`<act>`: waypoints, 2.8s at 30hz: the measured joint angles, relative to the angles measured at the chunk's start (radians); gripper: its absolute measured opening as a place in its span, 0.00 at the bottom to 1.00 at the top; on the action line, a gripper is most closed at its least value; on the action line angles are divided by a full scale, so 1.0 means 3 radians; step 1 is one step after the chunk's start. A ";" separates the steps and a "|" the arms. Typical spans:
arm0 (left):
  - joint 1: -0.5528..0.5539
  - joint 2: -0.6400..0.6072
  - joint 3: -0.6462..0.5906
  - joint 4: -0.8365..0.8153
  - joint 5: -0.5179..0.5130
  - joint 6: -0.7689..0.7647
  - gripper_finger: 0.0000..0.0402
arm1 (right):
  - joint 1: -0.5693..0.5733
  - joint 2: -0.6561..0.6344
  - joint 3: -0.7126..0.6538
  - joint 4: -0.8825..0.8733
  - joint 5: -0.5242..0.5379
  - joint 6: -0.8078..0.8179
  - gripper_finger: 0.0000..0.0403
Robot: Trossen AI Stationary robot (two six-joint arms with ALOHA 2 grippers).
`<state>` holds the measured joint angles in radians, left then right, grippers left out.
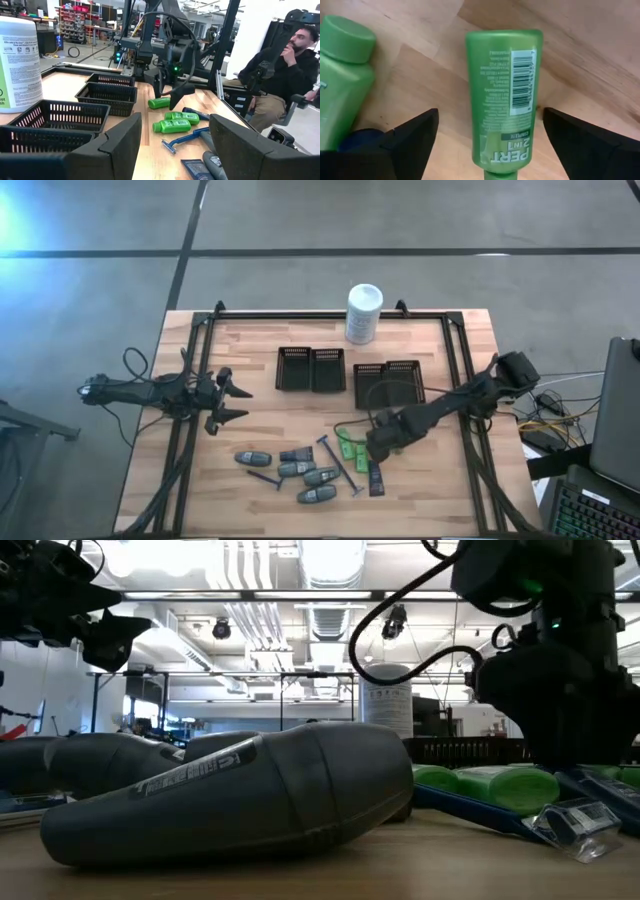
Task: Pick & Place Travel size toiletries
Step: Put the green shampoo into the right black bin
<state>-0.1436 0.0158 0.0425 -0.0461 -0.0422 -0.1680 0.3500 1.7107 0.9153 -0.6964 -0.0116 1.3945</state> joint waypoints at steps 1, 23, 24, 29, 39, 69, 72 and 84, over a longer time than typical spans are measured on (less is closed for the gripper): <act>0.0000 -0.0001 0.0000 0.0000 0.0001 0.0000 0.59 | -0.0010 0.0014 0.0007 -0.0009 0.0002 0.0002 0.84; 0.0000 0.0024 0.0001 -0.0048 0.0003 0.0000 0.59 | -0.0423 -0.1524 0.0456 -0.1223 0.0941 0.0399 0.03; -0.0001 0.0024 0.0001 -0.0048 0.0002 0.0000 0.59 | -0.0518 -0.1609 0.0459 -0.1250 0.0917 0.0355 0.03; -0.0001 0.0024 0.0001 -0.0048 0.0001 0.0000 0.59 | -0.0750 -0.1675 0.0199 -0.0524 0.0383 -0.0060 0.12; -0.0001 0.0030 0.0001 -0.0050 0.0001 0.0000 0.59 | -0.0569 -0.0560 0.0085 0.0106 -0.0119 -0.0320 0.53; 0.0000 0.0052 0.0001 -0.0052 0.0000 0.0000 0.59 | -0.0606 -0.1362 0.0211 -0.0822 0.0594 0.0240 0.25; -0.0001 0.0052 0.0001 -0.0052 0.0000 0.0000 0.59 | -0.0905 -0.1670 0.0085 -0.1235 0.0850 0.0372 0.24; -0.0001 0.0055 0.0001 -0.0052 0.0000 0.0000 0.59 | -0.1770 -0.1672 -0.0290 -0.0915 0.0632 -0.0630 0.61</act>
<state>-0.1439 0.0322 0.0429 -0.0616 -0.0422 -0.1680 -0.1811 1.2090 0.8284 -0.9708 0.1780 1.2056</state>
